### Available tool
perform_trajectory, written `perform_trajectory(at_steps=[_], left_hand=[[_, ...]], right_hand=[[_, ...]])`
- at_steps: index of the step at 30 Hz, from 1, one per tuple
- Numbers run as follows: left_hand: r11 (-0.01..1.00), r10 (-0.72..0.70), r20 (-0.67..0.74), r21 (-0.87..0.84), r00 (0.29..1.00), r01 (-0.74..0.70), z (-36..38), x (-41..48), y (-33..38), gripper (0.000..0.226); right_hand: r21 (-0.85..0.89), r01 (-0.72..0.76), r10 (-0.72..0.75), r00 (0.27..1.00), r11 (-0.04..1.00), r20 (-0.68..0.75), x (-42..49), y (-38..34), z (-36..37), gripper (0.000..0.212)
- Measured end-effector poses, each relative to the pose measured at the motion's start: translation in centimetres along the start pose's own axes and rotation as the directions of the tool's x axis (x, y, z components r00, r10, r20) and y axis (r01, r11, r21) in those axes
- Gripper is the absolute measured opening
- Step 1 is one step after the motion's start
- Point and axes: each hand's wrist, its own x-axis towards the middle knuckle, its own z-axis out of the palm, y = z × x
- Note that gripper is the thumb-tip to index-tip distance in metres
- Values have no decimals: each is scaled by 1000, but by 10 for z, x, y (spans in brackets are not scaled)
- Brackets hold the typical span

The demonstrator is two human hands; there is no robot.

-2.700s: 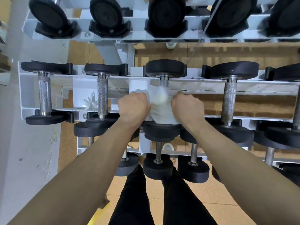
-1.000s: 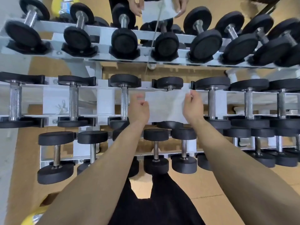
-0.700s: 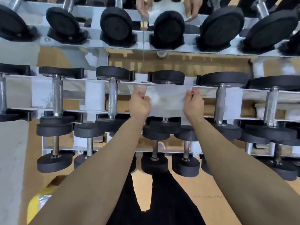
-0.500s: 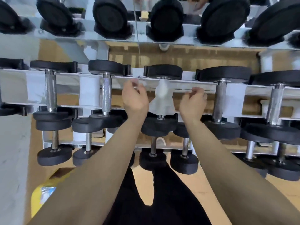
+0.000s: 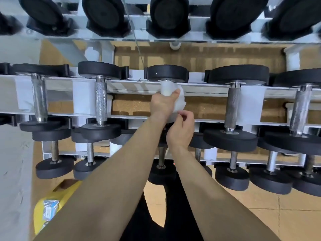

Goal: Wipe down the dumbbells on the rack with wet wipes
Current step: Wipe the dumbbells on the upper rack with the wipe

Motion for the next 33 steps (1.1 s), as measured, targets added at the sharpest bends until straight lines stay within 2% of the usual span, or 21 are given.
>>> perform_trajectory(at_steps=[3,6,8,10,12,16,18,20,22,24,27,30,33], left_hand=[[981,-26,263,-177,964,75,-16,9,6,30],[950,-75,534,-218,842,223,-29,18,8,28],[929,-105,612,-221,784,298,-32,21,7,26],[928,-112,608,-219,786,302,-34,22,5,26],[961,-77,561,-179,824,211,-36,18,2,24],[998,-15,373,-55,928,38,-36,3,-13,34],[1000,4,314,-13,949,0,-35,-4,-13,27],[992,77,231,75,970,-97,-33,-5,-8,22],[963,151,142,204,978,-178,-27,-1,-2,32],[968,128,82,206,988,-142,-20,1,5,41],[991,44,66,125,997,-52,-12,4,12,23],[1000,-2,113,13,994,1,-12,9,14,24],[992,-52,222,-98,974,76,-18,14,16,30]], right_hand=[[-3,10,-10,1000,1000,-15,3,1,0,15],[-18,30,-30,999,999,-30,2,2,1,17],[-45,53,-55,998,998,-41,0,2,2,17],[-75,69,-72,996,995,-44,-1,1,3,16],[-100,71,-76,996,992,-45,-2,-1,3,15],[-137,66,-72,996,988,-45,-3,-3,3,13],[-146,68,-77,995,987,-58,-3,-3,3,13],[-152,67,-78,995,986,-65,-3,-3,3,13],[-154,67,-79,995,986,-67,-3,-4,4,13],[-157,76,-88,994,985,-72,-3,-4,4,14],[-162,78,-92,992,984,-84,-3,-4,4,14],[-158,69,-82,993,985,-79,-3,-4,4,13],[-147,68,-80,994,987,-76,-3,-5,4,11]])
